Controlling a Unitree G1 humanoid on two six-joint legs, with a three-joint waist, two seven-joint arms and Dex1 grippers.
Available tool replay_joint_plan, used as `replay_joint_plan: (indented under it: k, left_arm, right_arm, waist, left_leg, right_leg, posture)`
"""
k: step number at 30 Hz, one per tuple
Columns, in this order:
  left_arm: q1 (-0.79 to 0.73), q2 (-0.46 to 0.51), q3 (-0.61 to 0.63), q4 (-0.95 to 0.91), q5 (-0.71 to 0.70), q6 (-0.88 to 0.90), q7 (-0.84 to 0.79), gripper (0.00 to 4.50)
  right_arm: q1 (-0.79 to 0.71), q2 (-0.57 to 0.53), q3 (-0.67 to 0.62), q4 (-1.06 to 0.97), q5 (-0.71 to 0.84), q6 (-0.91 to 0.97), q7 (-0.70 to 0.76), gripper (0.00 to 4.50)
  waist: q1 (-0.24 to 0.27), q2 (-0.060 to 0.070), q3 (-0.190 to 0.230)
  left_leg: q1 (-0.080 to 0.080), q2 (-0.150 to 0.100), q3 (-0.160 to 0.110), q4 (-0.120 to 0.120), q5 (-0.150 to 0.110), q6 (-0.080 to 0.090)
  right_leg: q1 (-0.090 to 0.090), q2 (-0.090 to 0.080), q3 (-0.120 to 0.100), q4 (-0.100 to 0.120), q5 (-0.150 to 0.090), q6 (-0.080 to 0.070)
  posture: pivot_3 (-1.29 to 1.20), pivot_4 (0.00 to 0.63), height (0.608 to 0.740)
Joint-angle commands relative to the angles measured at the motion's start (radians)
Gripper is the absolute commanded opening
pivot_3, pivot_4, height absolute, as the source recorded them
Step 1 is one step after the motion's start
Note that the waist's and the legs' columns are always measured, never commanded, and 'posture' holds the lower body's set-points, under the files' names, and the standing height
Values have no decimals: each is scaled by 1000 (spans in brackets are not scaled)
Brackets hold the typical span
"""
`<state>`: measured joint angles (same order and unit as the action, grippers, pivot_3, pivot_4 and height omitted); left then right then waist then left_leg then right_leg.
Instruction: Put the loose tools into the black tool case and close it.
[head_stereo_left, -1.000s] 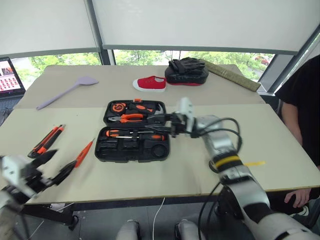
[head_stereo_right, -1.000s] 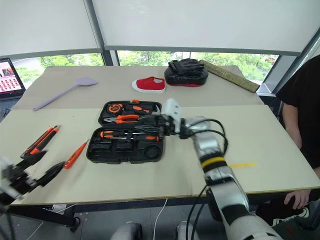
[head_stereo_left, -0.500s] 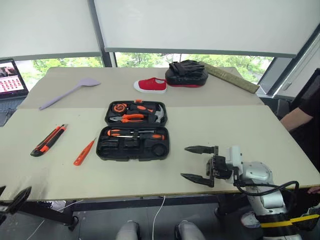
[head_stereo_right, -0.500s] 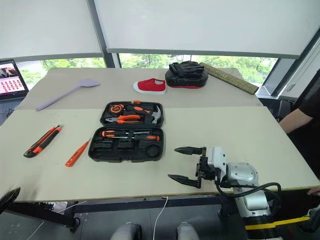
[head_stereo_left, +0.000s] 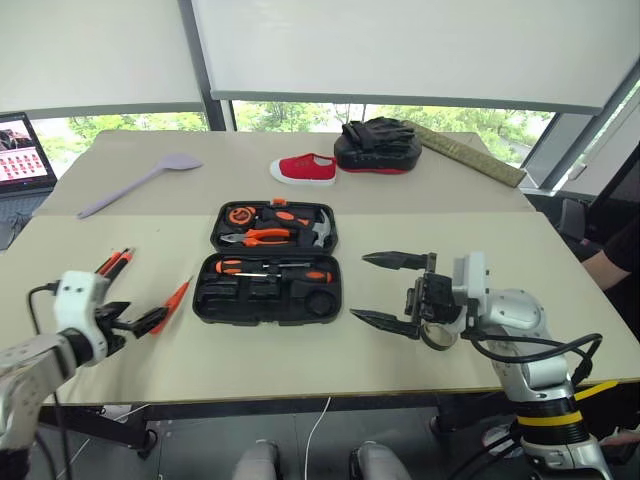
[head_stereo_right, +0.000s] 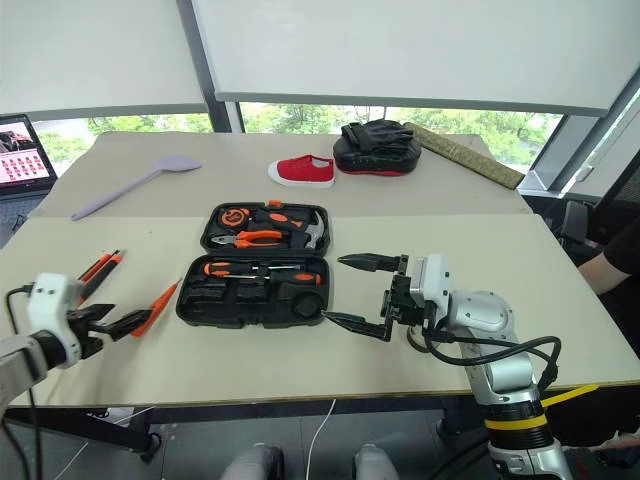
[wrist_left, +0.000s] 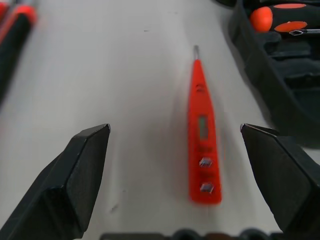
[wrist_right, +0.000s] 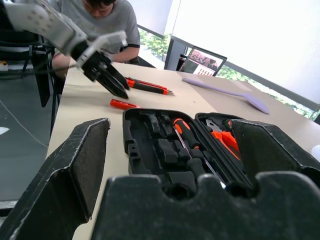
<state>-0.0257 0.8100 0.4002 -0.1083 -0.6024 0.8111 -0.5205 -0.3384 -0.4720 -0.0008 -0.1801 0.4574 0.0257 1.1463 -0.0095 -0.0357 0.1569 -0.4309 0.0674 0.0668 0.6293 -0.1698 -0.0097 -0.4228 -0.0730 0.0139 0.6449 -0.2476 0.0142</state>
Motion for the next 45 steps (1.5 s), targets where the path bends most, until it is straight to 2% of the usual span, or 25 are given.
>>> replay_joint_plan:
  k: [1,3,6,8,9,10,12,14,18,22,25,29,33,35,39,45]
  left_arm:
    - [-26,-4,-68,43,67,-15,-4,4233]
    - [-31,-4,-96,64,94,-4,-7,3664]
    - [-31,-17,-98,80,123,-26,-9,2565]
    - [-30,-35,-78,80,124,-46,-9,1848]
    - [-27,-44,-63,83,122,-94,-31,1645]
    - [-25,-54,-41,85,114,-131,-52,1143]
    - [-27,-70,26,99,60,-202,-131,492]
    - [-29,-60,69,117,25,-266,-228,465]
    - [-77,20,13,187,82,-420,-408,465]
    - [-247,96,-173,259,159,-583,-688,465]
    - [-426,87,-336,379,287,-701,-788,465]
    - [-641,10,-523,585,487,-895,-810,465]
    - [-774,-57,-602,759,590,-989,-792,465]
    - [-818,-67,-635,835,620,-1042,-840,465]
    - [-871,-71,-678,950,686,-1135,-867,465]
    - [-869,-35,-676,1010,691,-1218,-941,465]
  right_arm:
    - [3,-15,-8,-37,32,10,-4,4499]
    - [10,-19,-10,-43,35,11,-4,4500]
    - [9,-24,-14,-41,38,13,-4,4500]
    - [6,-30,-19,-39,40,14,-3,4500]
    - [5,-33,-21,-35,40,14,-3,4500]
    - [4,-38,-22,-34,41,13,-3,4500]
    - [2,-46,-26,-33,44,13,-4,4500]
    - [1,-58,-33,-34,48,14,-4,4500]
    - [15,-90,-63,-38,61,23,-10,4500]
    - [19,-123,-94,-8,49,14,-18,4500]
    - [14,-135,-101,1,45,14,-25,4500]
    - [40,-143,-112,-6,40,11,-43,4500]
    - [86,-154,-115,-42,41,15,-51,4500]
    - [107,-161,-126,-64,49,26,-63,4500]
    - [130,-176,-139,-87,55,35,-75,4500]
    - [137,-189,-149,-99,63,45,-88,4500]
  waist:
    - [-3,0,0]
    - [-1,0,0]
    - [-1,0,0]
    - [-2,0,0]
    - [-2,0,0]
    - [-1,0,0]
    - [0,0,0]
    - [0,-2,1]
    - [2,-3,1]
    - [18,-3,1]
    - [22,-3,1]
    - [22,-3,1]
    - [17,-3,1]
    - [12,-3,1]
    - [13,-3,1]
    - [12,-3,1]
  left_leg:
    - [0,0,0,-1,0,0]
    - [1,0,0,-1,0,0]
    - [3,0,0,-1,0,0]
    - [5,-1,1,0,0,0]
    - [5,-1,1,0,0,0]
    - [5,-1,1,0,0,0]
    - [5,-1,1,0,0,0]
    - [4,0,1,0,0,0]
    - [2,0,1,1,0,0]
    - [1,-1,2,2,0,0]
    - [0,-1,2,4,0,0]
    - [-1,0,3,6,0,0]
    - [-5,0,2,9,0,2]
    - [-7,1,1,10,-1,3]
    - [-7,1,0,11,-1,3]
    - [-7,2,0,14,-1,3]
  right_leg:
    - [0,0,0,0,0,0]
    - [0,0,0,1,-1,0]
    - [2,0,0,2,-1,0]
    - [3,-1,0,1,-1,0]
    - [3,-2,0,1,-1,0]
    - [3,-2,0,1,-1,0]
    - [3,-2,0,1,-1,0]
    - [2,-2,0,1,-1,-1]
    - [1,-2,0,1,-1,-1]
    - [1,-2,-1,1,-1,-1]
    - [1,-2,0,1,-1,0]
    - [2,0,0,1,-1,2]
    - [0,2,1,1,-1,3]
    - [-1,3,1,1,-1,3]
    - [-1,4,1,2,-1,3]
    - [0,4,1,3,0,4]
  posture:
    - [0,150,740]
    - [0,150,740]
    - [0,150,740]
    - [0,150,740]
    - [0,150,740]
    - [0,150,740]
    - [0,150,740]
    - [0,150,740]
    - [0,150,740]
    - [0,150,740]
    - [0,150,740]
    - [0,150,740]
    - [0,150,740]
    - [0,150,740]
    - [0,150,740]
    - [0,150,740]
